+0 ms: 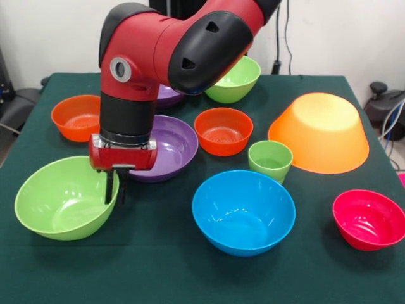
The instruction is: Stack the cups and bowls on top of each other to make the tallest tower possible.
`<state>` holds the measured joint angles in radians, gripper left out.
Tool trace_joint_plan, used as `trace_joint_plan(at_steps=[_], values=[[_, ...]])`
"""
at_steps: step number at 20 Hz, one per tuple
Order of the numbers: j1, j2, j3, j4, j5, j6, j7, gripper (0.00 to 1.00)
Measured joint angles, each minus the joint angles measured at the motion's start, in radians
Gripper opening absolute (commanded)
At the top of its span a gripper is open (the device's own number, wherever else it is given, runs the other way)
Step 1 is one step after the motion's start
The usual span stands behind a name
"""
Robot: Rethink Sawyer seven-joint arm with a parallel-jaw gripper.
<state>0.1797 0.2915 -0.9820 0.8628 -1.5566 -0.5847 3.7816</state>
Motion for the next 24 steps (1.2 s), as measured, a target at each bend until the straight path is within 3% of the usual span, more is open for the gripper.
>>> trace_joint_plan(at_steps=[13, 24], values=[[0.040, -0.007, -0.058, 0.016, 0.003, -0.004, 0.000, 0.00], [0.120, -0.024, -0.139, 0.095, 0.006, -0.080, 0.034, 0.00]])
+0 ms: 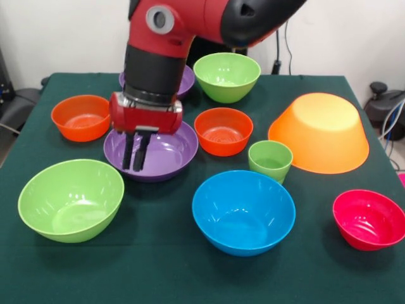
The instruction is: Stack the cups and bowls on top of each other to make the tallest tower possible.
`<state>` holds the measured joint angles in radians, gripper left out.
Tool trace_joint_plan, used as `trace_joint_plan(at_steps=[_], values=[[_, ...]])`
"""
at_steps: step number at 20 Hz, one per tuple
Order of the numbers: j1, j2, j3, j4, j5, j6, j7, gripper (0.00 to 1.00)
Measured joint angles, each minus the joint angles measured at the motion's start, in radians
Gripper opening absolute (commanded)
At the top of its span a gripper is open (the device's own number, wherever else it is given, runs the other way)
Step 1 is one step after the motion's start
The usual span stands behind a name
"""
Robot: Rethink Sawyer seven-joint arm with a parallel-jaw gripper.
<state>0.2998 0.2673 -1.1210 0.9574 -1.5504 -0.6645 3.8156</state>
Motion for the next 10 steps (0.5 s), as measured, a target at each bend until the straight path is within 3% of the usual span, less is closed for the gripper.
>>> trace_joint_plan(at_steps=[10], values=[[0.042, -0.040, -0.065, 0.077, 0.001, -0.006, 0.013, 0.00]])
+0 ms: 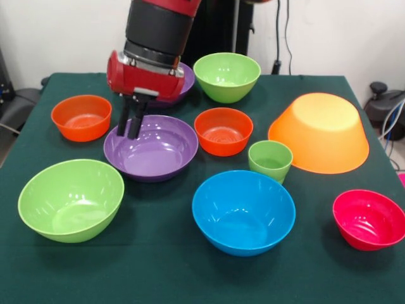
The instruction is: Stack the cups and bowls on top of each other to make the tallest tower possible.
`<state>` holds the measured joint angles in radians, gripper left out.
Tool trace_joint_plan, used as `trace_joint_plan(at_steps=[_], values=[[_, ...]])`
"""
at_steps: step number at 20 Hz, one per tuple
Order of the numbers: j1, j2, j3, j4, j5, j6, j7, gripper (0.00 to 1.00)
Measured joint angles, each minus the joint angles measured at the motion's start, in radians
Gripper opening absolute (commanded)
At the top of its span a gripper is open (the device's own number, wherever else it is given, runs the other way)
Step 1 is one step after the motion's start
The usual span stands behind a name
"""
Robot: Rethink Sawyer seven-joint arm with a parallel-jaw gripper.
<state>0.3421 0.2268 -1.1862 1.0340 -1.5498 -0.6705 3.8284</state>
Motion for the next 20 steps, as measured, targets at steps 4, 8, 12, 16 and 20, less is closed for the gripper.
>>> trace_joint_plan(at_steps=[4, 8, 12, 16, 20], values=[[0.000, -0.009, -0.005, 0.007, 0.001, 0.000, 0.000, 0.00], [0.000, -0.017, -0.005, 0.009, 0.004, 0.000, 0.000, 0.00], [0.000, -0.018, -0.004, 0.010, 0.010, 0.000, 0.000, 1.00], [-0.001, -0.032, -0.001, 0.024, 0.035, 0.000, 0.000, 1.00], [-0.002, -0.047, -0.001, 0.044, 0.048, 0.000, 0.000, 1.00]])
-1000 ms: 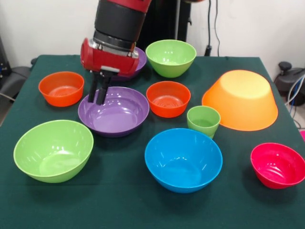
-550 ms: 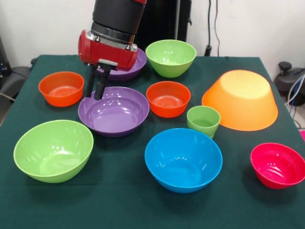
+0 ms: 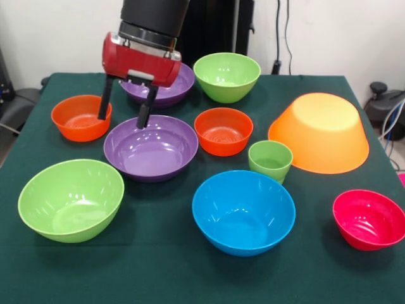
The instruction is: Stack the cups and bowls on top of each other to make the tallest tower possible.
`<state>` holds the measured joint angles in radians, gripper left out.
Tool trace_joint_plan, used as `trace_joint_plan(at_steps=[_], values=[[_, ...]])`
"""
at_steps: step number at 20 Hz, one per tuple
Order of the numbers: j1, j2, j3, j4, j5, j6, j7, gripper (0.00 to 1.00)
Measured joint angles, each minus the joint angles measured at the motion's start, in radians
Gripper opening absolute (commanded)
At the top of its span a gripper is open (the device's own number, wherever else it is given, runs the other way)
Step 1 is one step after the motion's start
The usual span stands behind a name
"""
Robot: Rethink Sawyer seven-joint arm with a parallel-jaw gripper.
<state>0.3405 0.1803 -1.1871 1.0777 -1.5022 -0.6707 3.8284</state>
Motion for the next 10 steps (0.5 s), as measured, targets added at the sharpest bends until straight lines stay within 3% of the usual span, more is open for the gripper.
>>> trace_joint_plan(at_steps=[10], values=[[0.000, -0.014, 0.000, 0.019, 0.006, 0.000, 0.000, 1.00]])
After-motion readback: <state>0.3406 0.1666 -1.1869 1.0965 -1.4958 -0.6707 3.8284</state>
